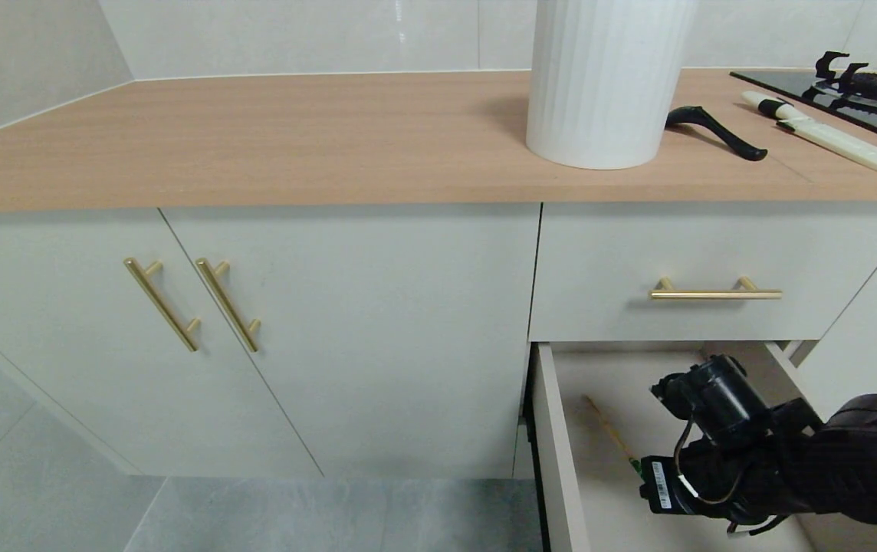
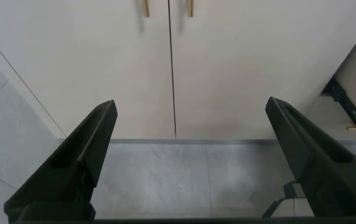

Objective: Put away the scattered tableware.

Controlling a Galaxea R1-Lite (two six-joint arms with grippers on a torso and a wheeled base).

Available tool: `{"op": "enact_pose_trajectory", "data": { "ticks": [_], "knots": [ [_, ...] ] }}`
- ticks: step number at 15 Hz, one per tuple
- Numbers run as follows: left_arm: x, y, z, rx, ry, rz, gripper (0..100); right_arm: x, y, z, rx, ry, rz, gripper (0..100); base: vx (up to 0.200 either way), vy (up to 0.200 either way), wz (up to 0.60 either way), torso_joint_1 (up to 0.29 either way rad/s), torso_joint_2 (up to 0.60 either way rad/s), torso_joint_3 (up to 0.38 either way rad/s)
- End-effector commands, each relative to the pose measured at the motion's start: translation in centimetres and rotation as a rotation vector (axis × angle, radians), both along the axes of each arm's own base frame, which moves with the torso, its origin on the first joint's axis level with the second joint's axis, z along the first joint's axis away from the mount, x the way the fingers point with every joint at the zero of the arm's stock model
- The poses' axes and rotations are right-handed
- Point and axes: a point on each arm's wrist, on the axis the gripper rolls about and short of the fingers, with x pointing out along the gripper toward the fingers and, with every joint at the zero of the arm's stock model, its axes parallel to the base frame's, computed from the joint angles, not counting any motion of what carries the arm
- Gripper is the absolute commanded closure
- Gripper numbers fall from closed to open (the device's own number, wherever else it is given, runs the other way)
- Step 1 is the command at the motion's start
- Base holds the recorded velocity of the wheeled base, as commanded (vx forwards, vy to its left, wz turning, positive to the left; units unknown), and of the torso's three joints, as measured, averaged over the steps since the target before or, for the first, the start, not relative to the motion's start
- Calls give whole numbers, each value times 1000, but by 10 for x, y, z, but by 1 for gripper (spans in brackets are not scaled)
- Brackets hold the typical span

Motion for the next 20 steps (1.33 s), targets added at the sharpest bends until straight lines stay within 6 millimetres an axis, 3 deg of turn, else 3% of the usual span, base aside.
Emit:
{"op": "enact_pose_trajectory", "data": {
  "ticks": [1, 5, 12, 13, 17, 20],
  "knots": [
    [0, 0, 0, 0, 2, 1, 0, 3, 2, -31, -37, 63, -1, 100, 0, 0, 0, 0, 0, 0],
    [0, 0, 0, 0, 0, 1, 0, 5, 7, -53, -26, 16, 4, 100, 0, 0, 0, 0, 0, 0],
    [0, 0, 0, 0, 0, 1, 0, 6, 6, -52, -40, -9, -11, 100, 0, 0, 0, 0, 0, 0],
    [0, 0, 0, 0, 0, 1, 0, 6, 6, -52, -39, -11, -11, 0, 0, 0, 0, 0, 0, 0],
    [0, 0, 0, 0, 0, 1, 0, 6, 7, -49, -36, -19, -10, 0, 0, 0, 0, 0, 0, 0],
    [0, 0, 0, 0, 0, 1, 0, 3, 5, -36, -19, -57, -12, 0, 0, 0, 0, 0, 0, 0]
  ]
}}
